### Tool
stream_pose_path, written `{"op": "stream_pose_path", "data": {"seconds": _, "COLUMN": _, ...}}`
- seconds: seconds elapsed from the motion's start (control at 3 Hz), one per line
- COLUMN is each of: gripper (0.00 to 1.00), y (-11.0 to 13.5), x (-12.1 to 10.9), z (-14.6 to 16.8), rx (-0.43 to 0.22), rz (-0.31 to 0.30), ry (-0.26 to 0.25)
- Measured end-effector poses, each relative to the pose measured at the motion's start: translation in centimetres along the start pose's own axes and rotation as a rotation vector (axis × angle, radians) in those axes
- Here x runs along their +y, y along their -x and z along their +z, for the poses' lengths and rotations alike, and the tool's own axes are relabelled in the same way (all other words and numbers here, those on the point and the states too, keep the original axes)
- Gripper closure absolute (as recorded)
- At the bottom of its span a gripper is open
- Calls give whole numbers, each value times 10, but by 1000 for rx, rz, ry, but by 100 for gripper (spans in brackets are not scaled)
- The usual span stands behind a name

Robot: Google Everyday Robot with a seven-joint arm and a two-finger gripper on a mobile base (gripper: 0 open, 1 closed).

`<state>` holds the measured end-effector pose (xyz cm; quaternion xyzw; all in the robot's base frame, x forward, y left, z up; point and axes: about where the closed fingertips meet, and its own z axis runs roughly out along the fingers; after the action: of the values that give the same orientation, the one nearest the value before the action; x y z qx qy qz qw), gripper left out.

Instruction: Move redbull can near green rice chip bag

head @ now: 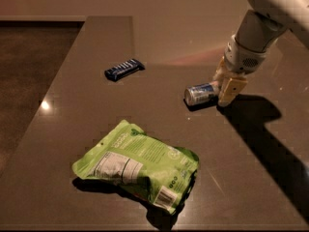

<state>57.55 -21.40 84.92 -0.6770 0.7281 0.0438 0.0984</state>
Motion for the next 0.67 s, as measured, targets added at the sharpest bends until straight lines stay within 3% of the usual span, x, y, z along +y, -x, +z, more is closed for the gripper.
{"op": "stream_pose_path", "data": {"seconds": 0.33, "gripper": 71, "y": 21, "x": 2, "z": -10, "rx": -47, "rz": -47, "ry": 1}}
{"op": "stream_pose_path", "data": {"seconds": 0.67, "gripper": 93, "y": 43, "x": 9, "z": -20, "rx": -89, "rz": -97, "ry": -2}}
